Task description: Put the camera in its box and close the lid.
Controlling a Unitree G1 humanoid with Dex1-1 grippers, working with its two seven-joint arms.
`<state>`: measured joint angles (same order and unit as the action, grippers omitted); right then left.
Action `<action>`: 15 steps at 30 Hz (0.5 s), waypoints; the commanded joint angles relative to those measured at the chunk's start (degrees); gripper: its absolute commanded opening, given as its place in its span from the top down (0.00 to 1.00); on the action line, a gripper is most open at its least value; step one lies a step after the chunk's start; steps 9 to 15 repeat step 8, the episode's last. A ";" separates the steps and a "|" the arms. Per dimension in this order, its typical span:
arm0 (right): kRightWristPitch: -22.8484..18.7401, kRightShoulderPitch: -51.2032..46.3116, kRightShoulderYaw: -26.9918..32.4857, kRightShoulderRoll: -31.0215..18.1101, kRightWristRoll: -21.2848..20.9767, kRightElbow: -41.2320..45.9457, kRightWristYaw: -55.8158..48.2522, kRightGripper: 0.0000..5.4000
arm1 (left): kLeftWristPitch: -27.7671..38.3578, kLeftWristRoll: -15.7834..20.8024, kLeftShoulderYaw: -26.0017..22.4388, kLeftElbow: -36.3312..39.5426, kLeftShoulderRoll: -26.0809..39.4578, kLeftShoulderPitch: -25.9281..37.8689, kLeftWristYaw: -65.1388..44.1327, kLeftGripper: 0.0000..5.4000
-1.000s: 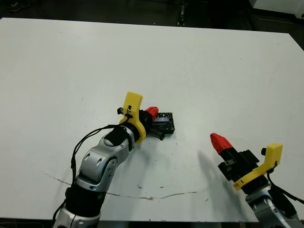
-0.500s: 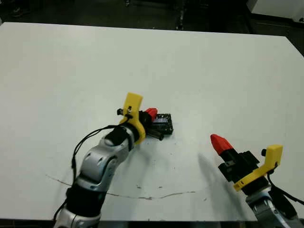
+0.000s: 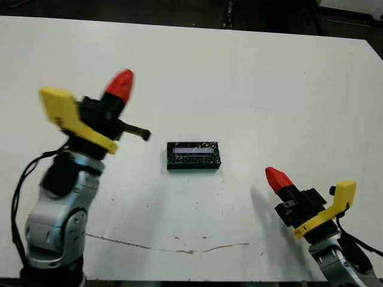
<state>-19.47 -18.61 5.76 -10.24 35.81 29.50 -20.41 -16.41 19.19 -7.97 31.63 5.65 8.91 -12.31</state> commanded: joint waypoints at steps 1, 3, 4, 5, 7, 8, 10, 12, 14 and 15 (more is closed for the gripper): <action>0.42 -0.52 0.56 0.02 0.28 -0.55 -0.26 1.00 | 3.12 -1.82 0.55 -2.95 0.00 -3.19 0.27 1.00; 0.30 -0.53 0.55 -0.04 0.24 -0.57 -0.18 1.00 | 3.52 -1.93 0.96 -3.60 -1.09 -4.53 1.55 1.00; 0.37 -0.51 0.56 -0.07 0.23 -0.63 -0.29 1.00 | 3.65 -2.01 1.08 -3.86 -1.46 -5.08 2.02 1.00; 0.48 -0.51 0.57 -0.06 0.25 -0.65 -0.41 1.00 | 3.93 -2.17 1.16 -4.08 -1.66 -5.62 2.34 1.00; 0.24 -0.57 0.64 -0.11 0.27 -0.43 -0.17 1.00 | 4.40 -2.23 1.20 -4.40 -1.73 -6.24 2.59 1.00; 0.18 -0.60 0.69 -0.15 0.23 -0.40 -0.13 1.00 | 4.61 -2.29 1.20 -4.47 -1.71 -6.51 2.76 1.00; 0.18 -0.60 0.69 -0.15 0.23 -0.40 -0.13 1.00 | 4.61 -2.29 1.20 -4.47 -1.71 -6.51 2.76 1.00; 0.18 -0.60 0.69 -0.15 0.23 -0.40 -0.13 1.00 | 4.61 -2.29 1.20 -4.47 -1.71 -6.51 2.76 1.00; 0.18 -0.60 0.69 -0.15 0.23 -0.40 -0.13 1.00 | 4.61 -2.29 1.20 -4.47 -1.71 -6.51 2.76 1.00; 0.18 -0.60 0.69 -0.15 0.23 -0.40 -0.13 1.00 | 4.61 -2.29 1.20 -4.47 -1.71 -6.51 2.76 1.00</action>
